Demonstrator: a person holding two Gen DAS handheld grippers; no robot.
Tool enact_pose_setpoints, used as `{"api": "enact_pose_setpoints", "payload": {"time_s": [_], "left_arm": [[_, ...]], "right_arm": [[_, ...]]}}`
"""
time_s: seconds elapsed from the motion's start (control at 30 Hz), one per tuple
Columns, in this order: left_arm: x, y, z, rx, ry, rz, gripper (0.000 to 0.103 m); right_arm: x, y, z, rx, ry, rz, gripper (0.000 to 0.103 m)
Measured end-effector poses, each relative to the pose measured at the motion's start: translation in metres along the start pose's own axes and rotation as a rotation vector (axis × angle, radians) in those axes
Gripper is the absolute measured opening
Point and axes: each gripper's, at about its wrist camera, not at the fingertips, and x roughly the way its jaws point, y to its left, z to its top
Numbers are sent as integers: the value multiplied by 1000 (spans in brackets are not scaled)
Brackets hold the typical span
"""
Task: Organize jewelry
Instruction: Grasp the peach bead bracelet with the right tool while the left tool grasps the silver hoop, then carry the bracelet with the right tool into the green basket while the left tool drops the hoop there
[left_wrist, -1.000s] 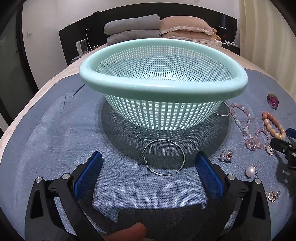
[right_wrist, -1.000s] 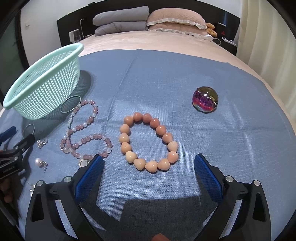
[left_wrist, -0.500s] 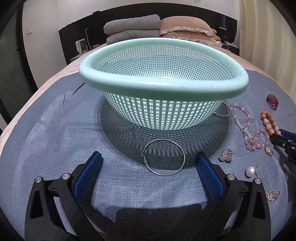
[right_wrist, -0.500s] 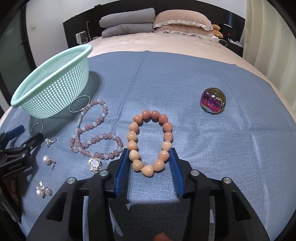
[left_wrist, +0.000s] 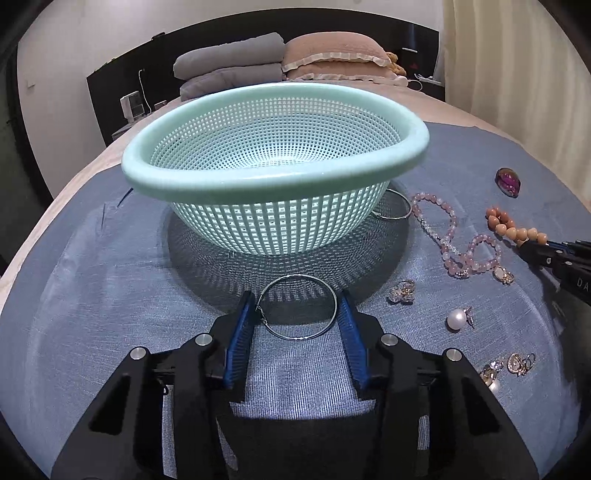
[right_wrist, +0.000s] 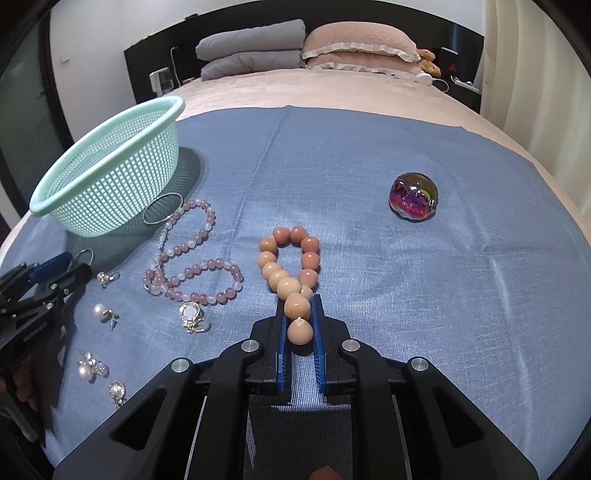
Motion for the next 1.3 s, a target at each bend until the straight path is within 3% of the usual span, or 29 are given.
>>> {"api": "enact_pose_setpoints", "payload": {"time_s": [0.27, 0.57, 0.83, 1.07, 1.3], "left_arm": [[-22, -1, -5, -4, 1, -10, 46], [-66, 13, 9, -47, -76, -7, 46], [-89, 34, 50, -50, -135, 0, 47], [-58, 55, 105, -20, -145, -31, 47], [0, 66, 119, -21, -67, -63, 47]], "right_arm": [[-30, 9, 6, -31, -53, 4, 11], [-67, 31, 25, -71, -117, 31, 11], [-85, 62, 77, -111, -189, 108, 11], [-54, 100, 131, -162, -185, 218, 11], [-2, 121, 143, -189, -106, 247, 11]]}}
